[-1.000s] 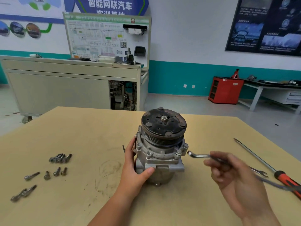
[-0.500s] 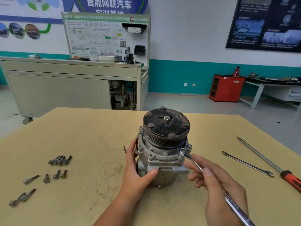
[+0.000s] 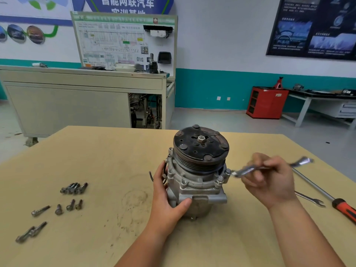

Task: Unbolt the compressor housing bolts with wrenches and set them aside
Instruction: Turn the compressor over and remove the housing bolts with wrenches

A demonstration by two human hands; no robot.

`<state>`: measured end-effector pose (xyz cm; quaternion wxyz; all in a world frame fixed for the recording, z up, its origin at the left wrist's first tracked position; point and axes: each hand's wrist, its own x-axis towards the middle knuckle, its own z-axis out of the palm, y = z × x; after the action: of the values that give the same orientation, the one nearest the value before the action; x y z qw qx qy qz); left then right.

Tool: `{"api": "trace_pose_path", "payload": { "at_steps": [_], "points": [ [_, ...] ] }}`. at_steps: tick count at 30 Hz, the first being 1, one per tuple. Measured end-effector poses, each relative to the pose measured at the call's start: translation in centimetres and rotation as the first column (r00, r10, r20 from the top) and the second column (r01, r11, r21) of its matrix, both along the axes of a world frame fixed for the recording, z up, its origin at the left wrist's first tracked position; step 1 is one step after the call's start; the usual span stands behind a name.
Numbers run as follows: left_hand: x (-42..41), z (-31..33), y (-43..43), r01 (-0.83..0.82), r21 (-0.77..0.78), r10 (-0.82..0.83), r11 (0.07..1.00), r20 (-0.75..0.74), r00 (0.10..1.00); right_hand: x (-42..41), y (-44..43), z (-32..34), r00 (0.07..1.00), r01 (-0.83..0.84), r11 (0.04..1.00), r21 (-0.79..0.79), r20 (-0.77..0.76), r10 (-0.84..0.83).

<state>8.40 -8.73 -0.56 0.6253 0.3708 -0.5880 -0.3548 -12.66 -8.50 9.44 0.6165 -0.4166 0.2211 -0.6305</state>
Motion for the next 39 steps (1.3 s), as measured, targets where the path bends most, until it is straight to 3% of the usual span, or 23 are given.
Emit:
{"api": "trace_pose_path", "payload": {
  "at_steps": [2,3,7,12,16,18,20,22,26,28,29,31,32,34,39],
  "points": [
    [0.0,-0.1,0.1,-0.005,-0.001,0.005,1.0,0.009,1.0,-0.2,1.7,-1.0,0.979,0.099,0.995,-0.023,0.182,-0.093],
    [0.0,-0.1,0.1,-0.008,0.004,0.008,1.0,0.016,1.0,-0.1,2.8,-1.5,0.971,0.154,0.988,-0.033,0.189,-0.145],
    [0.1,-0.1,0.1,-0.009,0.014,0.009,1.0,0.02,1.0,2.0,6.0,-3.5,0.945,0.322,0.936,-0.139,-0.014,-0.327],
    [0.0,0.2,0.2,-0.003,0.01,0.003,1.0,0.018,1.0,4.1,7.3,-3.6,0.816,0.449,0.859,-0.244,-0.28,-0.506],
    [0.0,0.4,0.3,0.011,0.0,-0.011,1.0,0.001,1.0,5.3,7.3,-3.6,0.685,0.504,0.765,-0.401,-0.354,-0.637],
    [-0.1,0.4,0.3,0.011,-0.007,-0.011,1.0,-0.004,1.0,4.9,6.7,-3.0,0.737,0.479,0.807,-0.345,-0.34,-0.584],
    [-0.2,0.4,0.3,-0.003,-0.006,0.003,1.0,-0.001,1.0,3.2,5.3,-2.0,0.864,0.368,0.911,-0.185,-0.295,-0.408],
    [-0.2,0.4,0.3,-0.032,-0.006,0.032,0.999,0.017,0.999,1.5,3.1,-0.6,0.93,0.218,0.973,-0.08,-0.284,-0.232],
    [-0.3,0.4,0.0,-0.076,-0.017,0.077,0.997,0.054,0.996,0.4,-0.7,0.8,0.959,-0.094,0.995,0.022,-0.267,0.096],
    [-0.3,0.3,0.0,-0.09,-0.016,0.091,0.996,0.063,0.994,0.1,-1.4,0.5,0.96,-0.248,0.969,-0.01,-0.133,0.245],
    [-0.3,0.3,0.0,-0.091,-0.016,0.092,0.996,0.064,0.994,0.1,-1.3,0.1,0.953,-0.301,0.952,-0.049,0.008,0.302],
    [-0.3,0.2,0.0,-0.093,-0.01,0.094,0.996,0.066,0.993,-0.2,-0.2,-0.9,0.96,-0.2,0.976,-0.087,0.179,0.213],
    [-0.3,0.2,0.0,-0.098,-0.006,0.098,0.995,0.068,0.993,-0.4,0.8,-1.5,0.973,-0.119,0.991,-0.064,0.19,0.129],
    [-0.3,0.1,-0.1,-0.104,-0.003,0.104,0.995,0.065,0.992,0.3,3.2,-2.5,0.983,0.181,0.978,-0.099,0.052,-0.177],
    [-0.2,0.0,-0.2,-0.108,-0.015,0.109,0.994,0.062,0.992,3.3,6.1,-4.3,0.866,0.447,0.868,-0.217,-0.135,-0.481]
  ]
}}
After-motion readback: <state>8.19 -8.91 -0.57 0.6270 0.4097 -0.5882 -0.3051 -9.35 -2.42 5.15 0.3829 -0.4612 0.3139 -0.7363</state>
